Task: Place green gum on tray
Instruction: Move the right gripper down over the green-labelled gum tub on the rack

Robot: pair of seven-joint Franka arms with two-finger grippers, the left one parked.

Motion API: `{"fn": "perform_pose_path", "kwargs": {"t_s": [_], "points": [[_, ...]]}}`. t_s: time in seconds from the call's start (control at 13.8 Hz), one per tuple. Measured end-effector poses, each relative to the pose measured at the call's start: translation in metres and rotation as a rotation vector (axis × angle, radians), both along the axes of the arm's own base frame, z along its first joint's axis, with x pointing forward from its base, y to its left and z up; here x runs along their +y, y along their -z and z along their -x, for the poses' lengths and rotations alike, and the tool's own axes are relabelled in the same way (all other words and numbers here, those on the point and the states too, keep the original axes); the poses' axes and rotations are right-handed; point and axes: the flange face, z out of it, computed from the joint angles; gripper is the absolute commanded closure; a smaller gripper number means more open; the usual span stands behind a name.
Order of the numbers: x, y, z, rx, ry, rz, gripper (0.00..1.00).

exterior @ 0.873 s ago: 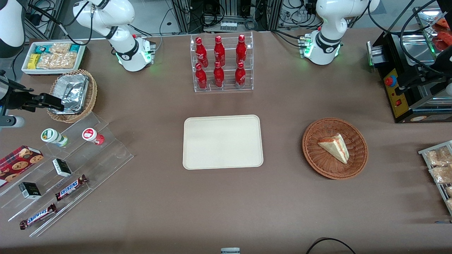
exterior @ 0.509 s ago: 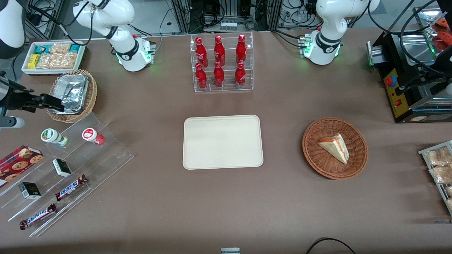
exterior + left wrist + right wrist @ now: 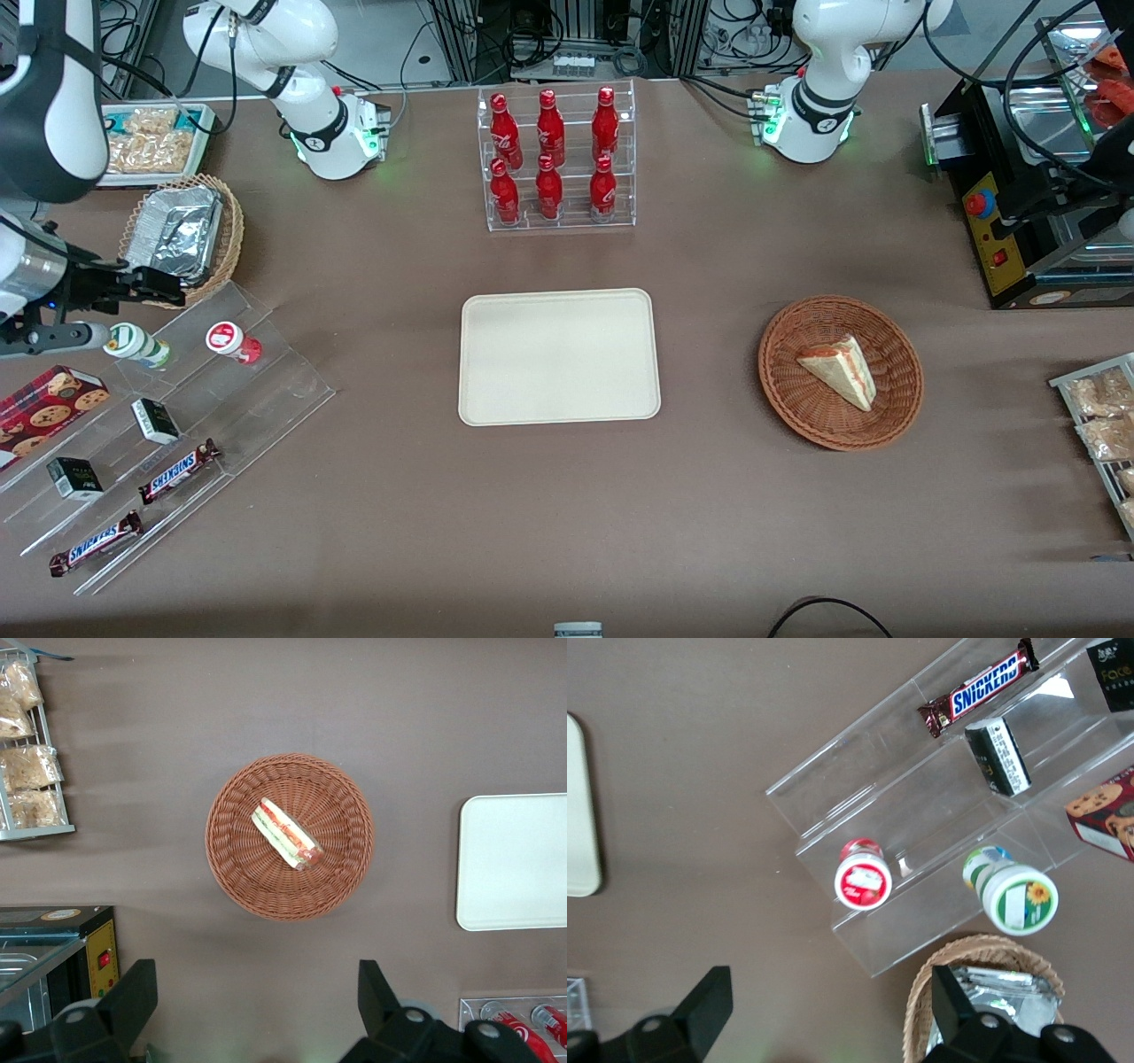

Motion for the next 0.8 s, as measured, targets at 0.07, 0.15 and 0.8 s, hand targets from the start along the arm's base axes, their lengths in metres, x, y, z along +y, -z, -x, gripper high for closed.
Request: {"fn": "perform_pose_path", "kwargs": {"t_s": [0.07,0.15,0.8], "points": [[-0.007,0.009,0.001,-0.004,-0.035,-0.006,0.00],[-0.016,0.016,0.002,-0.007,-0.079,-0.014,0.00],[-0.098,0.051,0.019,-0.066,-0.574,-0.066,0.00]]}}
